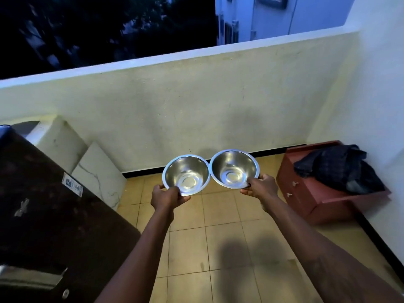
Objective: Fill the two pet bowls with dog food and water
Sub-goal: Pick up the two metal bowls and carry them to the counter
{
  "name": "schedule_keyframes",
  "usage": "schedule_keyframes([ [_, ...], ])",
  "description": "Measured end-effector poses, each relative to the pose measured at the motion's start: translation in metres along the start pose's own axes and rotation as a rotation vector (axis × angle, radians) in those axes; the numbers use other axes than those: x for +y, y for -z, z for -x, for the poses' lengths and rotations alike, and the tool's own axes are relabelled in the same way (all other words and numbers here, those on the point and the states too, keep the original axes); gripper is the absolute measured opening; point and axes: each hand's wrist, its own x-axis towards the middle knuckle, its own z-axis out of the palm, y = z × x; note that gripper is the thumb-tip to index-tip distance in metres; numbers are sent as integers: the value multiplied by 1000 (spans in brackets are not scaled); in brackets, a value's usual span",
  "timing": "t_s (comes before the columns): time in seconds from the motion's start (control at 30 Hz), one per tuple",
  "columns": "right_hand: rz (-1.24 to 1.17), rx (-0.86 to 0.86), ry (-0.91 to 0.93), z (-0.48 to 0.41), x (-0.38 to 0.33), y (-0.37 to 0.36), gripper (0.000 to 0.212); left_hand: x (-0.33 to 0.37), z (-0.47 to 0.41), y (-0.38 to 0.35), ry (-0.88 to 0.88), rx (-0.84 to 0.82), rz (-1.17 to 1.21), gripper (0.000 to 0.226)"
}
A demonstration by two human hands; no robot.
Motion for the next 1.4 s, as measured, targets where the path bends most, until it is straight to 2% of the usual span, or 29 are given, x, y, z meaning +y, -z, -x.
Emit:
schedule_keyframes([
  [0.43,-3,-27,73,127,28,103,26,-26,146,66,-9,-29,11,46],
  [0.77,-24,6,107,256,67,186,19,-72,252,117,-49,-138,-46,44],
  [0.97,-80,88,122,333,87,212,18,-82,288,149,-74,-231,-81,47],
  [1.2,-162,283,125,423,126,245,11,-100,329,167,-105,-431,-175,52],
  [1.4,-208,450,92,505,170,284,9,-121,376,182,-119,-570,-230,48],
])
